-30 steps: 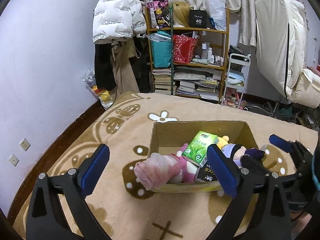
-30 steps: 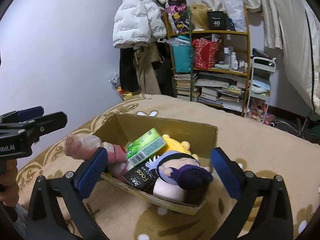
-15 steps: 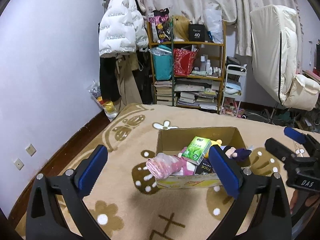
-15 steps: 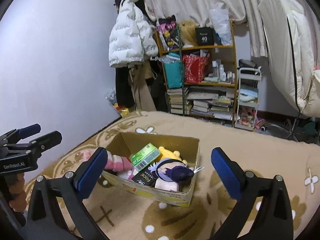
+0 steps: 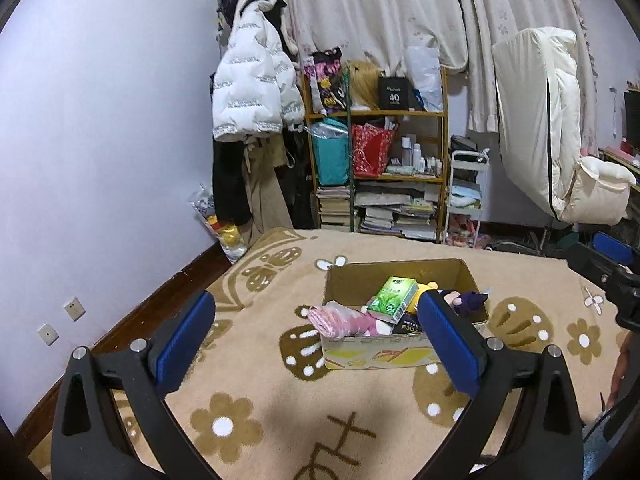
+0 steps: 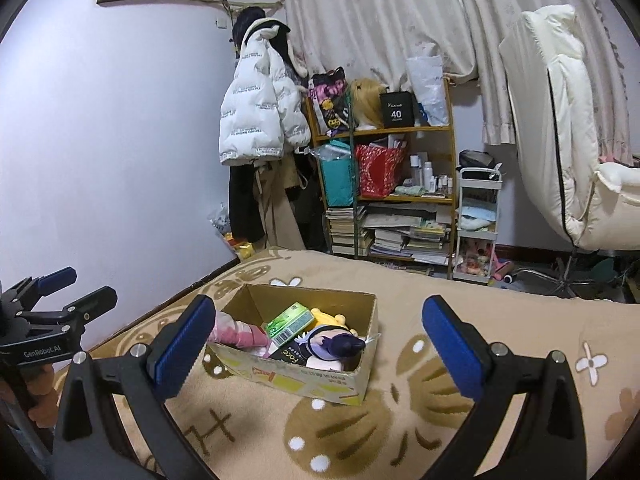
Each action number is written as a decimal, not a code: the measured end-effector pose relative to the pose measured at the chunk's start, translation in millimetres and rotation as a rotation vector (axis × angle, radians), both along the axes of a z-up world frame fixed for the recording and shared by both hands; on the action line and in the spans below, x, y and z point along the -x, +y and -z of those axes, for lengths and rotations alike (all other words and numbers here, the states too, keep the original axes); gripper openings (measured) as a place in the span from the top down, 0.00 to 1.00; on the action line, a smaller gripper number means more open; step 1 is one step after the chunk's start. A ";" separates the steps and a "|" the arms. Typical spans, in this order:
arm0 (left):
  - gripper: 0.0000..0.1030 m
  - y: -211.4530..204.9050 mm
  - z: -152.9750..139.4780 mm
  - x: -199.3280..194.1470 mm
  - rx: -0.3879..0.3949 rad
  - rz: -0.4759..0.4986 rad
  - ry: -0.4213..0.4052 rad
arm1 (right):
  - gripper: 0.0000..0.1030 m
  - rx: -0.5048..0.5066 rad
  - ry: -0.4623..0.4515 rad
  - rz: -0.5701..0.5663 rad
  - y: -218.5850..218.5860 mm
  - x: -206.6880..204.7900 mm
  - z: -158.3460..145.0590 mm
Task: Organize soft objects
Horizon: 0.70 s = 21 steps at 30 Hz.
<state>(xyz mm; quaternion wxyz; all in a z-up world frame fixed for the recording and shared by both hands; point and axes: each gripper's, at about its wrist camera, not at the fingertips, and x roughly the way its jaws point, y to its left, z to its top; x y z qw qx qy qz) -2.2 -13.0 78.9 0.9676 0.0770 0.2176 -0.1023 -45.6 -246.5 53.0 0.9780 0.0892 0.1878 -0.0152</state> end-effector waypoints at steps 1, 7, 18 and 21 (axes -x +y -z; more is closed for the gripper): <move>0.02 1.3 -0.1 2.8 0.004 -0.002 -0.006 | 0.00 -0.002 -0.002 0.002 -0.7 2.7 -0.4; 0.01 7.5 -1.0 13.7 0.021 -0.006 -0.035 | 0.00 0.002 -0.016 0.024 -1.9 23.7 2.2; 0.01 8.1 13.2 9.4 0.012 0.006 -0.016 | 0.00 0.007 -0.009 0.036 -2.5 29.0 18.5; 0.01 5.2 20.2 6.1 -0.006 0.010 -0.007 | 0.00 0.004 0.010 0.035 -1.3 26.0 26.8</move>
